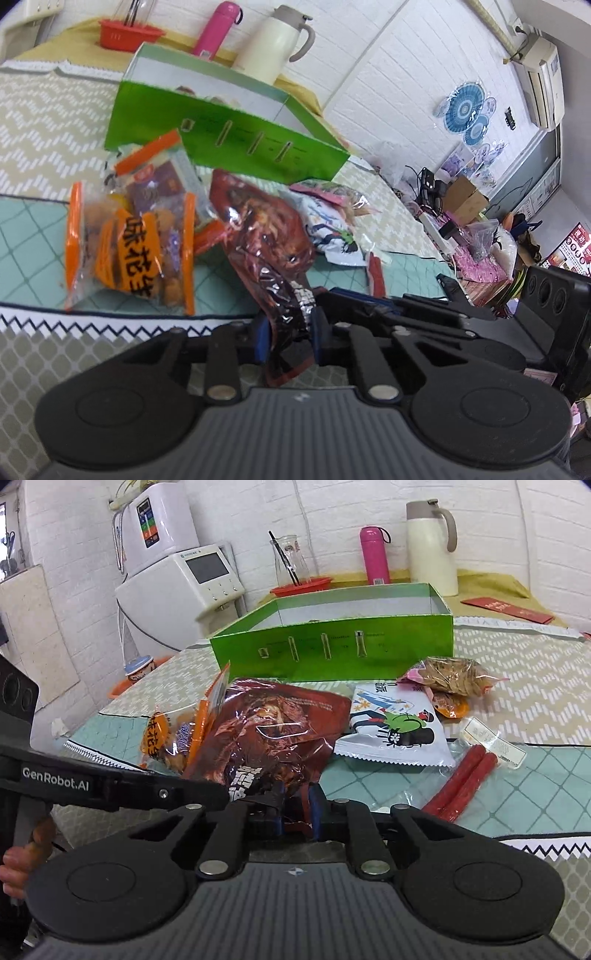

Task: Organize snacks
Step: 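Lift the brown jerky bag toward the green box with the left gripper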

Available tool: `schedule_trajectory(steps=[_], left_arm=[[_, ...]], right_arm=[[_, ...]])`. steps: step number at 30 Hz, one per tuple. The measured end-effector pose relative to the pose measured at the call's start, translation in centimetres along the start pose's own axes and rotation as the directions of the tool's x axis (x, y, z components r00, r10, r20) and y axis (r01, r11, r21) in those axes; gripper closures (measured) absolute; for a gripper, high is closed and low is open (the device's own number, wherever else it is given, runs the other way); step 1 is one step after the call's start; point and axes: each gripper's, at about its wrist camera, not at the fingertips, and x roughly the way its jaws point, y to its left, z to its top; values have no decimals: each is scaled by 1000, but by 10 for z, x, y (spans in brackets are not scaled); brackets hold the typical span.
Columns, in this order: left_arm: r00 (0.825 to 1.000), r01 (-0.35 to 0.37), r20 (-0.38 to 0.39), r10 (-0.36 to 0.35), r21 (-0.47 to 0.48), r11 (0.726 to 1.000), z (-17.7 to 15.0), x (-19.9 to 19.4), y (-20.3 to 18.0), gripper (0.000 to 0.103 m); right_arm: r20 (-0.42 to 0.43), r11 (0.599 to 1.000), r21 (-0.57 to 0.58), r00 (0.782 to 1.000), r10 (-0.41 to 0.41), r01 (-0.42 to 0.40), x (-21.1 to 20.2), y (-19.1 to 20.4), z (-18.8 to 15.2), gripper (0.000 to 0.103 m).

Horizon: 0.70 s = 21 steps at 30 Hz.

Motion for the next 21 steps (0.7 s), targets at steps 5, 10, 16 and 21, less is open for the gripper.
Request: schedule_trajectory(steps=[5, 10, 16, 21], left_arm=[[998, 39, 53, -40, 14, 999, 9, -14, -7, 93], [992, 66, 103, -69, 33, 997, 27, -21, -14, 95], [982, 83, 163, -96, 85, 993, 64, -22, -21, 95], [976, 88, 188, -107, 107, 990, 111, -3, -21, 95]], right_arm=[[75, 1000, 12, 997, 7, -8, -16, -1, 10, 83], [135, 1000, 13, 991, 19, -21, -21, -2, 25, 83], [215, 999, 21, 976, 32, -38, -20, -10, 56, 83], [259, 999, 27, 966, 10, -17, -1, -27, 95, 82]])
